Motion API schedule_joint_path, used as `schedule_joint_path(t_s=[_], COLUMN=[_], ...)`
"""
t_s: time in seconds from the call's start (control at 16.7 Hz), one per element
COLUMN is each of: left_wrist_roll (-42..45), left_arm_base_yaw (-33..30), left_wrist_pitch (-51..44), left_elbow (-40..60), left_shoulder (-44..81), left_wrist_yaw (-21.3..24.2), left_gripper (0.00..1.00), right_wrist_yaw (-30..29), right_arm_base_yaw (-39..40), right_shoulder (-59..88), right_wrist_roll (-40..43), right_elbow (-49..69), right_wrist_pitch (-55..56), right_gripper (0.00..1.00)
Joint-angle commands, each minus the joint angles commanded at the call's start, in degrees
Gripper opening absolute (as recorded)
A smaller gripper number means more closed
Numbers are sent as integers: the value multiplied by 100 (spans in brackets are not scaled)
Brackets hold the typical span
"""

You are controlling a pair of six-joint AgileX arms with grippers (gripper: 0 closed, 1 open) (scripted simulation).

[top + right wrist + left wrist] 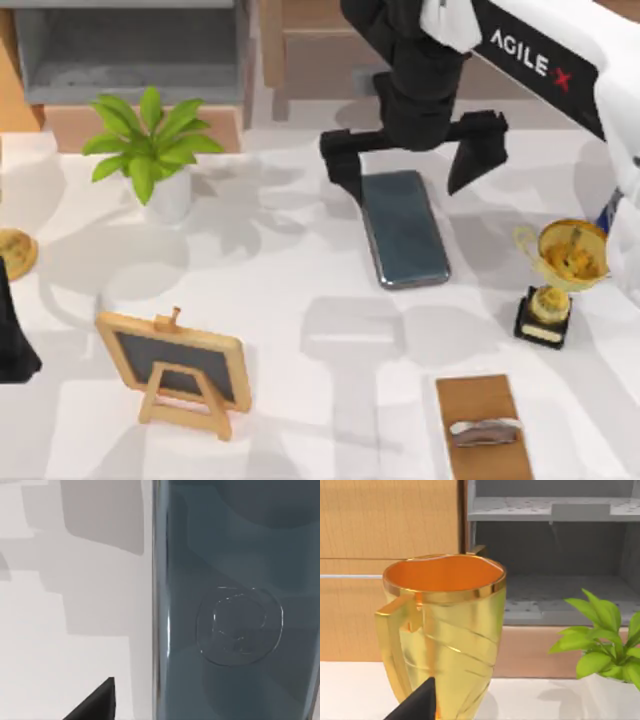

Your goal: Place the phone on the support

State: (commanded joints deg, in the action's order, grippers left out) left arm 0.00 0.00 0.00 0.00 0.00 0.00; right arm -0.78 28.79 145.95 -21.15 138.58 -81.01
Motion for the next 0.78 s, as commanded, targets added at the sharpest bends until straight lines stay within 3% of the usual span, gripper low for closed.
schedule_joint_path(t_s=[0.3,0.78], left_wrist_roll=[0,0], left_arm_base_yaw=[0,0], left_wrist_pitch=[0,0], left_elbow=[0,0], left_shoulder=[0,0], left_wrist_yaw=[0,0], left_gripper=[100,100], right_wrist_yaw=[4,-2], right_arm_base_yaw=[17,1], right_shoulder=[19,170], right_wrist_roll=[-1,-2], right_elbow=[-97,-1356], right_wrist_pitch=[105,1534], right_gripper=[100,100])
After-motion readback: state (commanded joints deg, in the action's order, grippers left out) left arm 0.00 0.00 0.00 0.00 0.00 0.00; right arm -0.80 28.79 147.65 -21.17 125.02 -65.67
